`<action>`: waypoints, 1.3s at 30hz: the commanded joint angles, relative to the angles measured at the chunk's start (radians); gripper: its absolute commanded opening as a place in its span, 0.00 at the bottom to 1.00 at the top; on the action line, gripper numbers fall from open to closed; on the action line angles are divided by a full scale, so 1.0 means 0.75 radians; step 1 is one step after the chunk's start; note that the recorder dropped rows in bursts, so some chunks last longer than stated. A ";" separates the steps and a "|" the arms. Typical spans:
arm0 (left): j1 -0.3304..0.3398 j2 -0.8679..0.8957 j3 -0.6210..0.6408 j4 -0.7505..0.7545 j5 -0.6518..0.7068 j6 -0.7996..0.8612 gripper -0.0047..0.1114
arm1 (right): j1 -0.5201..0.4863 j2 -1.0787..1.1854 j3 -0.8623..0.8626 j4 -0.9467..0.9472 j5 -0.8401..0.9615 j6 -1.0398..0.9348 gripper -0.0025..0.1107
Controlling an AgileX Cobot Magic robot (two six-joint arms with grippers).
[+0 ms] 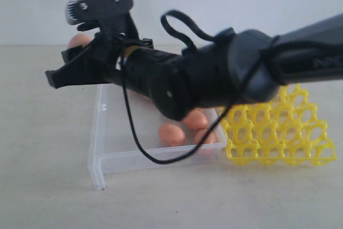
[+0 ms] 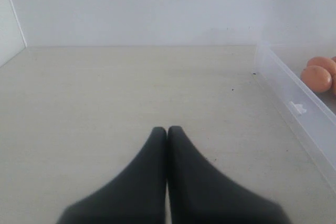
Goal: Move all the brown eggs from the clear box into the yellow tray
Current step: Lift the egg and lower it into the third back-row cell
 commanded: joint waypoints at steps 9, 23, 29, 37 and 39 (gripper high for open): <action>-0.005 0.004 0.000 0.007 -0.011 -0.005 0.00 | -0.525 -0.229 0.611 -0.823 -0.977 0.961 0.02; -0.005 0.004 0.000 0.007 -0.011 -0.005 0.00 | -1.383 0.018 0.081 -1.774 -1.016 1.533 0.02; -0.005 0.004 0.000 0.007 -0.011 -0.005 0.00 | -1.412 0.170 -0.030 -2.216 -1.016 1.622 0.02; -0.005 0.004 0.000 0.007 -0.011 -0.005 0.00 | -1.421 0.185 -0.027 -2.364 -0.743 1.583 0.02; -0.005 0.004 0.000 0.007 -0.011 -0.005 0.00 | -1.421 0.185 -0.027 -2.364 -0.746 1.583 0.02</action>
